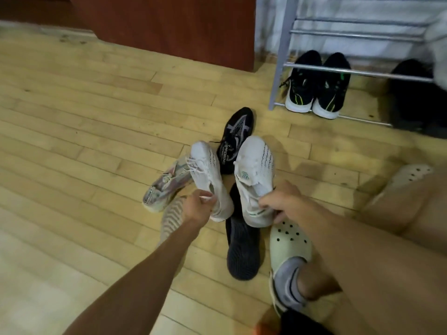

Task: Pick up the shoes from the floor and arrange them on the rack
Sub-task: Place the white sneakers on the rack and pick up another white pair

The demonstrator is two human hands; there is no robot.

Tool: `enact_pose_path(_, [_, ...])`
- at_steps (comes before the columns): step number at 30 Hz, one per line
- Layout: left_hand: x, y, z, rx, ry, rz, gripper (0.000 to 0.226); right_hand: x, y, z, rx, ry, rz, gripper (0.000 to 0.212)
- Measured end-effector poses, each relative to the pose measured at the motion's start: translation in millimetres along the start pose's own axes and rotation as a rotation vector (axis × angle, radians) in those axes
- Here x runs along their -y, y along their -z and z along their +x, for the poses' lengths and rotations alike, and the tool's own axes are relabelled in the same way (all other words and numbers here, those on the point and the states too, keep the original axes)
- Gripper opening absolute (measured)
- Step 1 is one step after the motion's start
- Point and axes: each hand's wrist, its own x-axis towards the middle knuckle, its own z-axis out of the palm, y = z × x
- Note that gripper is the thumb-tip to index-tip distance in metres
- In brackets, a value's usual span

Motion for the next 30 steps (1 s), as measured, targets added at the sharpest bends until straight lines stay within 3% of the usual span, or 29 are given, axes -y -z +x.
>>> enact_pose_path(2, [12.5,-0.2,-2.8,0.079,0.066,-0.021,0.025,-7.0,-4.0,-3.1,0.011,0.004,0.005,0.041])
enact_pose_path(4, [16.7,2.6,-4.2,0.026,0.099,-0.027,0.035,-13.3,-4.5,-3.5,0.016,0.013,-0.040,0.042])
enact_pose_path(7, [16.0,5.1,-1.8,-0.022,0.213,-0.066,0.025,-15.3,0.3,-7.1,0.014,0.030,-0.103,0.041])
enact_pose_path(12, [15.7,-3.2,2.8,0.133,0.515,-0.463,0.033,3.4,8.1,-18.4,0.000,0.090,-0.112,0.043])
enact_pose_path(17, [12.0,-5.4,7.2,0.264,0.586,-0.643,0.007,23.9,6.4,-21.8,0.008,0.151,0.009,0.038])
enact_pose_path(22, [-5.6,2.6,10.1,0.355,0.525,-0.649,0.013,28.5,16.5,-25.2,-0.023,0.169,0.050,0.036])
enact_pose_path(30, [-51.6,61.9,-13.8,0.255,0.209,-0.389,0.035,33.6,37.4,-28.2,-0.081,0.137,0.336,0.046])
